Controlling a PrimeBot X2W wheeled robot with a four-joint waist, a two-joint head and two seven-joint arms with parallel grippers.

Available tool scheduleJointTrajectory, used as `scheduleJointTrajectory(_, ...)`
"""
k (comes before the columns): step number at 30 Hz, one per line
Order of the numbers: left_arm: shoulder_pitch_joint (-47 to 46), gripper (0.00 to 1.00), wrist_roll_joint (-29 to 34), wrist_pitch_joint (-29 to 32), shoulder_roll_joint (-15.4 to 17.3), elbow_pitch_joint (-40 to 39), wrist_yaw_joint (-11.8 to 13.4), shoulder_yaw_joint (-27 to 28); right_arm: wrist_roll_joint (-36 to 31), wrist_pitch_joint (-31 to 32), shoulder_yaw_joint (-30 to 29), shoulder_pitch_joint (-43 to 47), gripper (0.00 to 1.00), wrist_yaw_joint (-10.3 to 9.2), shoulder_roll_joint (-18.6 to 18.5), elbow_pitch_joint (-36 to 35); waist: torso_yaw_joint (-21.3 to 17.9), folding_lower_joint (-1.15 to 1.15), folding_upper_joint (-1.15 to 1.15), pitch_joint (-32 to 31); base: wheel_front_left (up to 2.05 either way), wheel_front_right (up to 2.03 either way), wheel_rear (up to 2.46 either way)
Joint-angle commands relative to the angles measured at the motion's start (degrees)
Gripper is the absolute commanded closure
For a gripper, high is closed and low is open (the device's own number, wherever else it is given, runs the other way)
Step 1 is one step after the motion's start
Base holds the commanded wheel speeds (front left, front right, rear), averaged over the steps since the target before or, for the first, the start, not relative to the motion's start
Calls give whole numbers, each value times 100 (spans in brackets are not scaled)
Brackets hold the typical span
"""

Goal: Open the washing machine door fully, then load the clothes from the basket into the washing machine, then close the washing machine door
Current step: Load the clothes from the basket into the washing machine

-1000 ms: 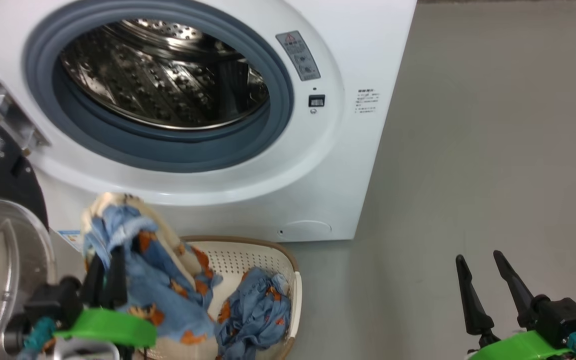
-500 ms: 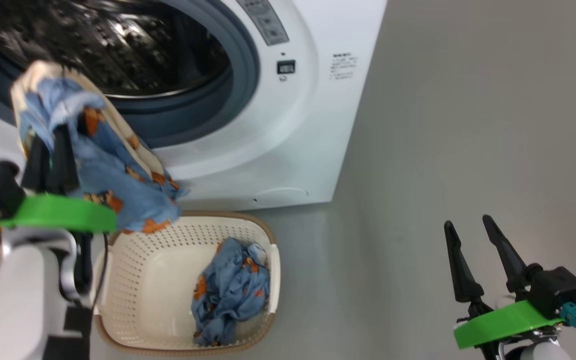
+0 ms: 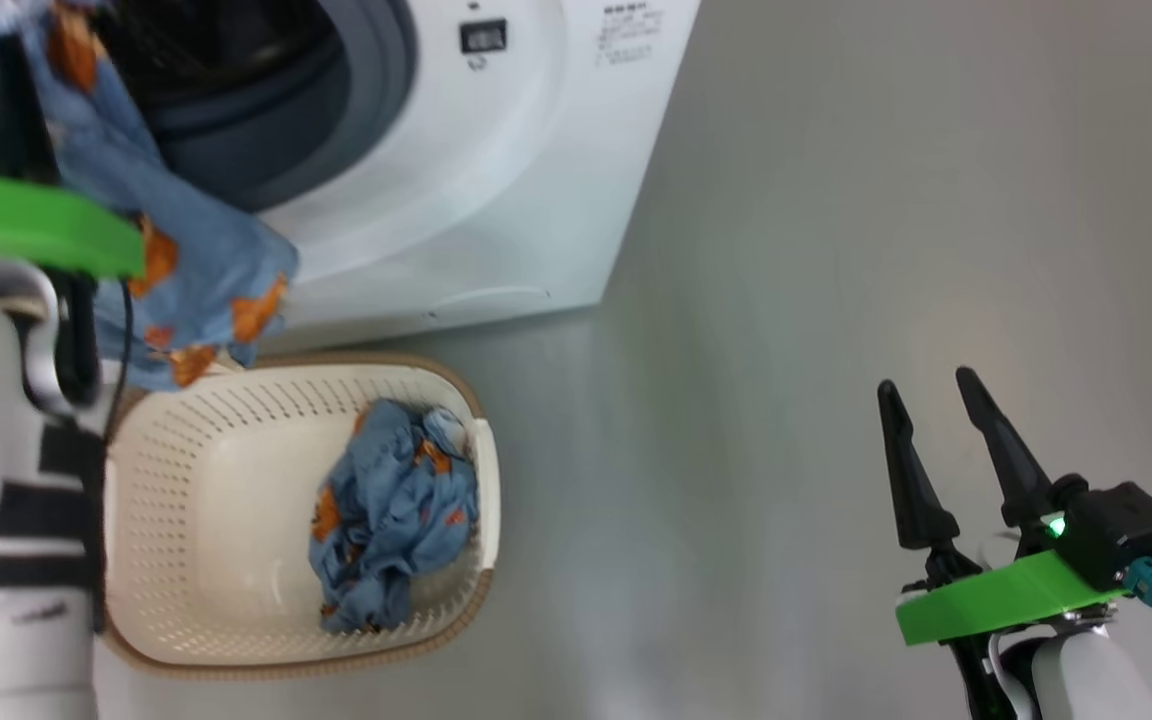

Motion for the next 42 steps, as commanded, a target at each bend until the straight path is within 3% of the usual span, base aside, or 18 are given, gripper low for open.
scheduleJointTrajectory(1,-246,100,9,-31,277,-43,-5,78,61,-67,174,-82,0,10,-27,-161,-256,0,0,478,0,0,0)
scheduleJointTrajectory(18,-2500,100,-238,602,641,1802,-53,-260,372,-67,604,-422,0,10,-27,-144,-417,0,0,1703,0,0,0)
scheduleJointTrajectory(24,-3075,100,-44,377,729,2145,-31,-485,415,-67,716,-452,0,10,-27,-126,-450,0,0,1911,0,0,0)
scheduleJointTrajectory(31,-3455,100,253,-29,825,1576,-23,-670,470,-67,826,-457,0,10,-27,-133,-499,0,0,2096,0,0,0)
scheduleJointTrajectory(42,-2842,100,110,-35,823,157,-62,-692,462,-67,883,-577,0,10,-27,-79,-476,0,0,2073,0,0,0)
